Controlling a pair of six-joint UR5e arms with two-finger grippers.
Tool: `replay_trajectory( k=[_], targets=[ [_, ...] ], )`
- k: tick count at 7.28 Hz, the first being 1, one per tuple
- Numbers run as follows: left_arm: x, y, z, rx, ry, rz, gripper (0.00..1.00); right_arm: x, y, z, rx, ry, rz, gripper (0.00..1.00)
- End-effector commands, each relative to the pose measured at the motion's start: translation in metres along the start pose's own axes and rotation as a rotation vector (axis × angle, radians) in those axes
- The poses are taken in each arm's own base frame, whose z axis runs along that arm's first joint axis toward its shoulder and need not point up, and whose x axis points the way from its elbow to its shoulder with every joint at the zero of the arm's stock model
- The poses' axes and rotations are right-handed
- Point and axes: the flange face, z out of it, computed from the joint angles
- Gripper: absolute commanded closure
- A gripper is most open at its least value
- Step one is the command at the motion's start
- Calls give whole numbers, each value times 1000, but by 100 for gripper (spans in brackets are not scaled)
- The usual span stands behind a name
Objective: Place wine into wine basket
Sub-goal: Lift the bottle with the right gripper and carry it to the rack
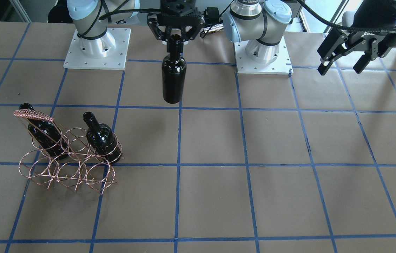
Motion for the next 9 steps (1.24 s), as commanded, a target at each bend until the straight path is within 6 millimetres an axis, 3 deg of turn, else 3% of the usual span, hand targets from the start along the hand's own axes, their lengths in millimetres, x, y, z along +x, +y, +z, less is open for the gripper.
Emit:
replay_trajectory(
  k=[1,2,3,4,5,6,7,8,9],
  targets=[
    [31,-1,10,-11,5,10,0,102,-4,-19,-83,5,-61,92],
    [59,2,13,-5,13,-63,0,134,-2,-20,-122,-4,-122,93],
    [89,12,19,-23,15,-37,0,155,3,-19,-134,-8,-134,94],
    [117,26,33,-51,5,19,0,180,-5,-14,-135,-20,-192,94],
    [128,30,38,-39,-44,62,0,218,-15,-8,-129,-44,-145,95],
    [126,31,36,-32,-62,81,0,246,-24,-6,-97,-51,-170,95],
    [125,28,36,-20,-59,151,0,259,-31,-9,-52,-43,-165,95],
    [122,24,29,2,-58,207,0,264,-49,-11,31,-18,-162,94],
    [120,12,24,27,-58,205,0,271,-74,4,49,-7,-170,94]
  ],
)
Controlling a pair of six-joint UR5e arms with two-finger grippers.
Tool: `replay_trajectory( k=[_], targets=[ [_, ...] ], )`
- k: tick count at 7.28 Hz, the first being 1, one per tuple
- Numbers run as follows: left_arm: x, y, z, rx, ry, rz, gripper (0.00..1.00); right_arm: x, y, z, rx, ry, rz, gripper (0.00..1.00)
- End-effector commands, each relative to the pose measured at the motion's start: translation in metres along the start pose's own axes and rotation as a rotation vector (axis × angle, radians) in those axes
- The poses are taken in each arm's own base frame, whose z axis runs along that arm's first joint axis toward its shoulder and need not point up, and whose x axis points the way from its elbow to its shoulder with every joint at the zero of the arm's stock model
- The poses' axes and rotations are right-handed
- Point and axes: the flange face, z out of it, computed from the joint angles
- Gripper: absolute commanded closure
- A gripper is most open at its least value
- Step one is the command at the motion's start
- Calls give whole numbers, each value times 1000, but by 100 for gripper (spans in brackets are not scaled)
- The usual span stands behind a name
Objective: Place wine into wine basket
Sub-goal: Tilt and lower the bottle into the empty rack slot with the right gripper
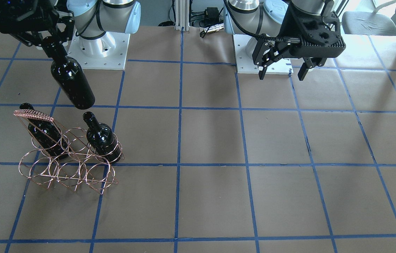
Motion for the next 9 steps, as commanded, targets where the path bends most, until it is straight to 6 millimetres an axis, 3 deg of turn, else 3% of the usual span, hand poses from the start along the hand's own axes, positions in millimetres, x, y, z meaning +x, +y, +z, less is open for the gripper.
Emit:
replay_trajectory(
  k=[1,5,7,9],
  targets=[
    [-8,-25,-25,53,-23,23,0,16,-30,15,46,19,-14,95],
    [6,-22,11,-5,-26,-29,0,28,-56,37,55,21,-66,95],
    [12,-26,12,52,-24,-7,0,35,-69,59,12,5,-85,95],
    [12,-29,12,71,-25,-3,0,35,-69,59,9,4,-88,95]
  ],
)
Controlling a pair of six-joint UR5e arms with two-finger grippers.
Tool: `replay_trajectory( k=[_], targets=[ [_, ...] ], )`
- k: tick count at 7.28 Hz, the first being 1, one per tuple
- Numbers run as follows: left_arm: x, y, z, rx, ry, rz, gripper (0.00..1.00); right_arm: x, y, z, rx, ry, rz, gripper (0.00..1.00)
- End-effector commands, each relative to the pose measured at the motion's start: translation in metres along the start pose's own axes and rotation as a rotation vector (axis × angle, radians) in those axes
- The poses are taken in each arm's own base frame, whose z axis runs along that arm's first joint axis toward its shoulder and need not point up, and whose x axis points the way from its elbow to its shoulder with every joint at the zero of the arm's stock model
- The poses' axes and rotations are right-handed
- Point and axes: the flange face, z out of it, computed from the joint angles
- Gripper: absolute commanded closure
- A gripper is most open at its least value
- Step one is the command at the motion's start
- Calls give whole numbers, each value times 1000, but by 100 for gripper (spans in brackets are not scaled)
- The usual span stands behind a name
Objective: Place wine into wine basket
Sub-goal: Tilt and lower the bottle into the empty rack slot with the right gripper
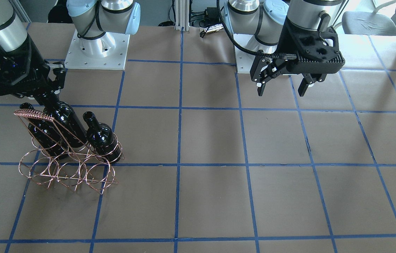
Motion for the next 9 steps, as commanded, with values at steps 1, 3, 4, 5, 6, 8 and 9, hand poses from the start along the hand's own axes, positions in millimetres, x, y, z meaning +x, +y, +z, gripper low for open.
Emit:
replay_trajectory(
  k=[1,3,4,5,6,8,9],
  targets=[
    [0,1,-3,14,-4,2,0,0,-1,5,-6,-5,-5,95],
    [-2,3,-2,-6,-35,5,0,8,-14,40,-12,-8,1,95],
    [-2,3,-1,-8,-35,6,0,8,-12,60,-12,-8,2,95],
    [-2,4,-2,-17,-32,5,0,8,-10,70,-15,-8,4,94],
    [-3,8,-3,-49,-7,-1,0,9,-9,73,-22,-5,11,89],
    [-3,11,-3,-78,30,-7,0,13,-13,86,-44,-17,13,48],
    [-3,11,-3,-80,28,-7,0,13,-13,85,-42,-14,23,18]
  ],
)
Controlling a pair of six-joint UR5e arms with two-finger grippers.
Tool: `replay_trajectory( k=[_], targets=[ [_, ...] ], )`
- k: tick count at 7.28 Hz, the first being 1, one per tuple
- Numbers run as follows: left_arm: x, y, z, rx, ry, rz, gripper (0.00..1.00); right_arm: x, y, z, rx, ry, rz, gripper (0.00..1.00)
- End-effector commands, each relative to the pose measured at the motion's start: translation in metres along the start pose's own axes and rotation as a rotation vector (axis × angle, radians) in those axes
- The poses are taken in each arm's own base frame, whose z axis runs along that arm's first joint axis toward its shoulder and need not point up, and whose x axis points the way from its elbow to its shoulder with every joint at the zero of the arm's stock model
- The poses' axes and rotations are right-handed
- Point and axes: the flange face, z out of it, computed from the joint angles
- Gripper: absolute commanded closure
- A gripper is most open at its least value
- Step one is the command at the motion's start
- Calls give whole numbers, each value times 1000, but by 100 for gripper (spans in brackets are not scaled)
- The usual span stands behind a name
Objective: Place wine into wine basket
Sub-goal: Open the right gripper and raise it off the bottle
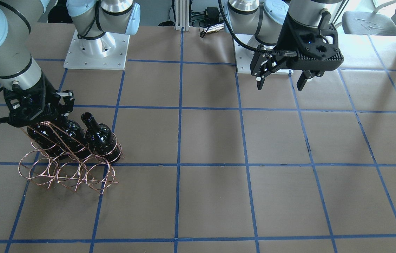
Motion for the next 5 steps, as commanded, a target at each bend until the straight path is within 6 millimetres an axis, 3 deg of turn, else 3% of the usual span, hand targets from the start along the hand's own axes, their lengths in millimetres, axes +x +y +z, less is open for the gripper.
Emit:
replay_trajectory(
  k=[1,2,3,4,5],
  targets=[
    [1,1,0,-9,7,0,0,-1,-1,-15,33,8,23,1],
    [0,2,-1,-7,6,-1,0,-3,-4,-50,71,28,107,0],
    [0,2,-1,-7,6,-1,0,-18,-3,-84,48,16,102,0],
    [-1,2,-2,-6,6,-3,0,-47,5,-121,65,33,117,0],
    [0,3,-3,-4,4,-1,0,-92,28,-135,16,12,166,0]
  ],
)
